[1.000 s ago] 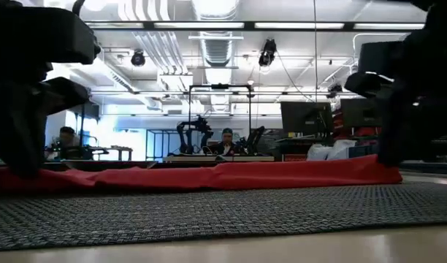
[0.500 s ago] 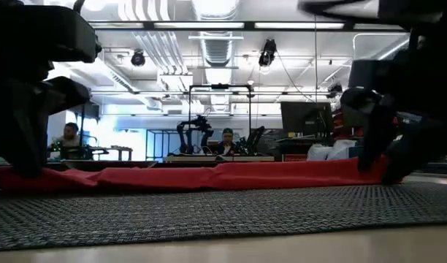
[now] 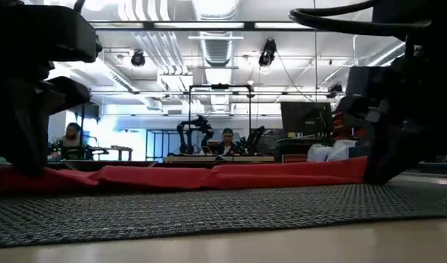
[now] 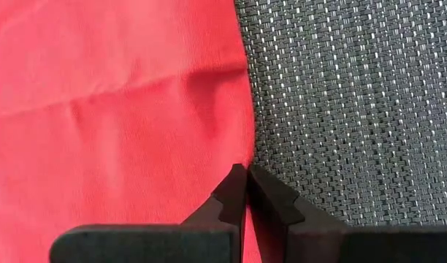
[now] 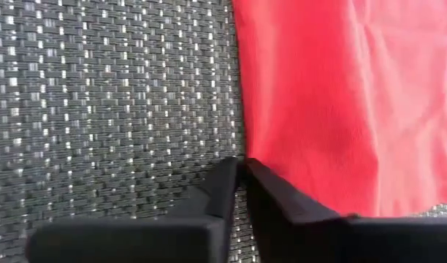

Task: Set table place
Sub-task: Fold the red table napkin

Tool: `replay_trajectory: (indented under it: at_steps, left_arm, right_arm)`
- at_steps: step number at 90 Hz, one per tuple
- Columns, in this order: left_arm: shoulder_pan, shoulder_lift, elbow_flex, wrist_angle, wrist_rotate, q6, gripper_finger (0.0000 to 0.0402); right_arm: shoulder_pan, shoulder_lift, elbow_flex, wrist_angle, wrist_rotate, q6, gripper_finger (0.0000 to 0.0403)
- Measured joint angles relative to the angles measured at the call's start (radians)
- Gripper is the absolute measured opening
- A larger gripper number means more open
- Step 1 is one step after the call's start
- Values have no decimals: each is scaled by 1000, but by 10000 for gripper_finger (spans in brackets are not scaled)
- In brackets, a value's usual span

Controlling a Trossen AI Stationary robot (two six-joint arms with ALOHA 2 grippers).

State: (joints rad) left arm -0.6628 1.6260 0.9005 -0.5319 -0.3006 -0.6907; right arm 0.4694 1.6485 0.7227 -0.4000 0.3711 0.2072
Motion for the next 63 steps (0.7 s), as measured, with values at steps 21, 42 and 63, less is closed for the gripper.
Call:
replay_trajectory:
  at_steps: [21,42,63]
  left_arm:
    - [-2,0,0,0,1,-2,0]
    - [-2,-2,0,0,2,-3,0]
    - [-2,-2,0,0,1,-3,0]
  right_arm:
    - [-1,-30,32,-75,-24,-7,1]
    - [8,-107,118,-246,-146,26,0]
    - [-10,-78,117,-217,-185,81,21]
